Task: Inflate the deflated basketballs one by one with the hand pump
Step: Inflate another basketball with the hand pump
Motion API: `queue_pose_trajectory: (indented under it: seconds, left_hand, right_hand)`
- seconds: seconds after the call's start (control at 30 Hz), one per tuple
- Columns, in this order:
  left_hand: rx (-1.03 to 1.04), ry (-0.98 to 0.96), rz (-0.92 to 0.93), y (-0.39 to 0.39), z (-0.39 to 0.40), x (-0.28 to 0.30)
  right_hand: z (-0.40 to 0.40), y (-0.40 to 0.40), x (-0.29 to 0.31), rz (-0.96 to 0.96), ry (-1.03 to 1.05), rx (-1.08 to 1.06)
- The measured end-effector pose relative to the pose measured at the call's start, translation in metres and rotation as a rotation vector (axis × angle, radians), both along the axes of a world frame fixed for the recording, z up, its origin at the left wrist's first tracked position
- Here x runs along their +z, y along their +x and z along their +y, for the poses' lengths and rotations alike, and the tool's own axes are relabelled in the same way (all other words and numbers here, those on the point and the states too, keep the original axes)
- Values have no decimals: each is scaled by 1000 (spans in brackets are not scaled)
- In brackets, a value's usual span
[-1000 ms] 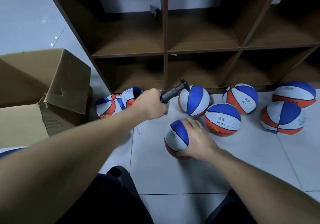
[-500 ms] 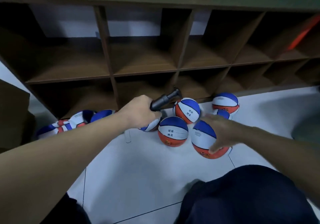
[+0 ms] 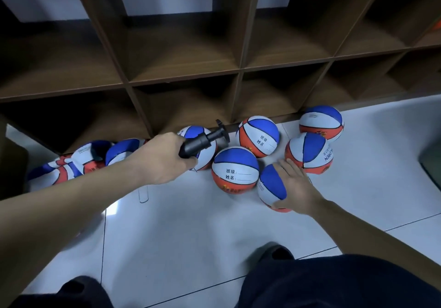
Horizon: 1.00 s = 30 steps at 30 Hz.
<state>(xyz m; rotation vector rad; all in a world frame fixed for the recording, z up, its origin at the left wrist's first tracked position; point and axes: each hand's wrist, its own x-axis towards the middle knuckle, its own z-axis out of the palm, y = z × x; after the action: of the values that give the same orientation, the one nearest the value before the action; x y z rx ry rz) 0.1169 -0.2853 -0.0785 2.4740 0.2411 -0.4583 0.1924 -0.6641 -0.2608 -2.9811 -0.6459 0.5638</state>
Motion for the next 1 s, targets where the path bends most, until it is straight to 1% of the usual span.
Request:
queue_pose_trajectory:
  seconds: [0.17,0.23,0.37,0.43,0.57,0.67,0.73,0.83,0.9,1.0]
  left_hand:
    - [-10,4,-28,-3,0,3]
    - [-5,21,-42,-8,5,7]
    - [-8,41,-74,-25,34,25]
    - [-1,106,-91,-36,57,40]
    - [113,221,-109,-64,126,69]
    - [210,226,-83,-91,178,82]
    - [257,233,-69,-105,201,81]
    - [293,323,-32,-124,233,70]
    - [290,355,-26,-126,246,65]
    - [332,300,-25,-126,265,57]
  right_hand:
    - [1,7,14,26,2,-19]
    - [5,7,29,27,8,-18]
    - [26,10,75,50,134,-8]
    - [50,14,108,61,144,60]
    - [127,18,174,22,68,317]
    - [191,10,199,-11,3,500]
    - [229,1,199,-6,-9,566]
    - [300,-19,177,21,-6,643]
    - [339,-25,152,68,15,625]
    - [383,-23,114,133,108,541]
